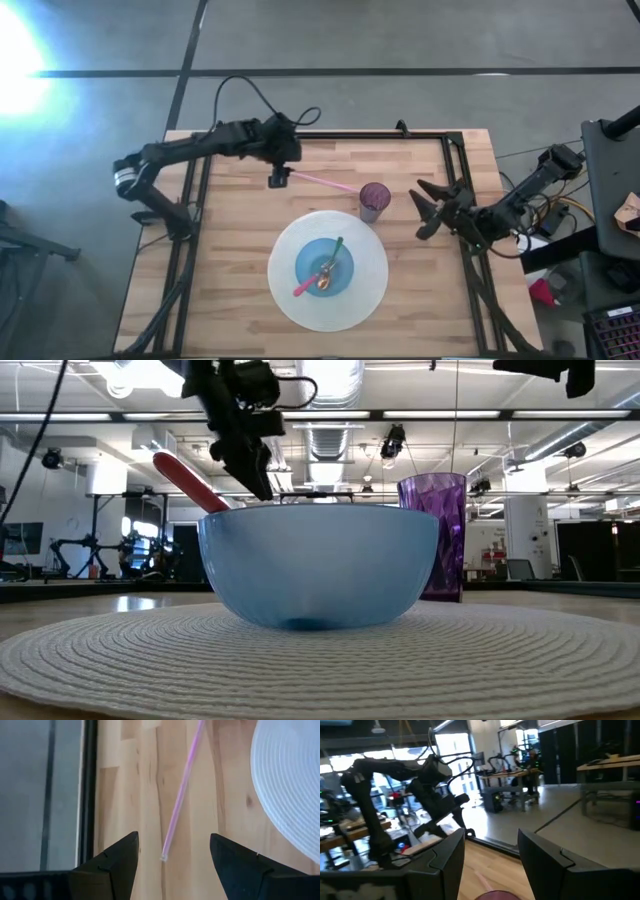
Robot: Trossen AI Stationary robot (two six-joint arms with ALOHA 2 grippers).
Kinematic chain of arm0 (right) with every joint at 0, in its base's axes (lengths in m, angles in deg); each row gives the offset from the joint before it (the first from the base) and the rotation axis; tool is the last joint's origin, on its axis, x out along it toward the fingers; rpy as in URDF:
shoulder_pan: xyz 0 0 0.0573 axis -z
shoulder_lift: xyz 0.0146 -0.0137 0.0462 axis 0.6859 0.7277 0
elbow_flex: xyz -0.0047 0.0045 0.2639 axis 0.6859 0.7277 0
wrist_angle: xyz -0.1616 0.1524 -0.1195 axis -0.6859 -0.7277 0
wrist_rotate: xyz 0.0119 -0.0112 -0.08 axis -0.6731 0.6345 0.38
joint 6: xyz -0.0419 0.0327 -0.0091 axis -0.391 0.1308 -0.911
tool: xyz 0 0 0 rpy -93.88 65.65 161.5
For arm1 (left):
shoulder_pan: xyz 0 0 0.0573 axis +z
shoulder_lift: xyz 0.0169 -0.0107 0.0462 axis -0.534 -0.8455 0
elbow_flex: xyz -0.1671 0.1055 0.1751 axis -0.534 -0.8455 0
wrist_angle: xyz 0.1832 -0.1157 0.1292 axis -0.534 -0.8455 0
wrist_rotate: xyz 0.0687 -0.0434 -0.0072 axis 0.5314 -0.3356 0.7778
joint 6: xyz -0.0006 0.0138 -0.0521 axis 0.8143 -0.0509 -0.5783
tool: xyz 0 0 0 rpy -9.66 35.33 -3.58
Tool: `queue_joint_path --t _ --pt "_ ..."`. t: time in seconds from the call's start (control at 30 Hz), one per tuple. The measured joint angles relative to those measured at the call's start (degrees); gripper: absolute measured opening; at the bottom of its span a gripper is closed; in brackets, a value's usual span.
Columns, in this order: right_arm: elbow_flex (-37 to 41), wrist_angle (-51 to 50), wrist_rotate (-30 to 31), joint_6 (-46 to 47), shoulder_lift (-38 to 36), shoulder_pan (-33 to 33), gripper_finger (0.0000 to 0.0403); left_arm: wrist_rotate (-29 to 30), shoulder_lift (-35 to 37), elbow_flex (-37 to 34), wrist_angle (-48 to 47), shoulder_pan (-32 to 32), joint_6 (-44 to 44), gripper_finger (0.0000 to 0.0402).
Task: Pick & Place Utensil
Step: Put the pink straw in the purple cup
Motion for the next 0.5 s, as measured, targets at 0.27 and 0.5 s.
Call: queue_joint_path --t 0.27,0.5 --pt "0.0 0.04 0.4 -5.17 -4.0 0.0 0.0178 -5.07 -6.08 4.11 -3.02 1.29 4.41 0.0238" --pt "-0.02 0.04 0.42 -9.61 -7.46 0.0 0.0178 -9.2 -9.02 3.9 -2.87 4.74 5.64 0.0238"
